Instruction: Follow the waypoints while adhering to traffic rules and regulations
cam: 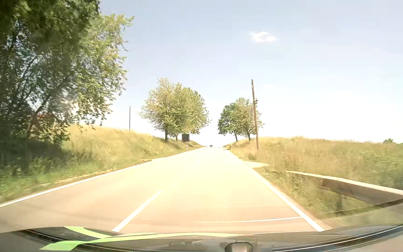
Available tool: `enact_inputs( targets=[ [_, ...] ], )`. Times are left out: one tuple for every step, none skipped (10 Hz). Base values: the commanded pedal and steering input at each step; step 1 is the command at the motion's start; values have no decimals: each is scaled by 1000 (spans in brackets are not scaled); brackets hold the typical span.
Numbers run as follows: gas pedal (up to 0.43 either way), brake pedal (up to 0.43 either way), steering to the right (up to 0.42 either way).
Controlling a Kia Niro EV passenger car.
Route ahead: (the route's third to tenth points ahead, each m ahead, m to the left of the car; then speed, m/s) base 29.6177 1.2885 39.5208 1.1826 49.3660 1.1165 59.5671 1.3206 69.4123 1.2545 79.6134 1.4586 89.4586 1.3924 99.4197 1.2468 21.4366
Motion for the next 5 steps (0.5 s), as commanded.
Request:
enact_inputs(
  targets=[
    [409, 0, -5],
    [409, 0, -5],
    [409, 0, -5],
    [409, 0, -5],
    [409, 0, -5]
  ],
)
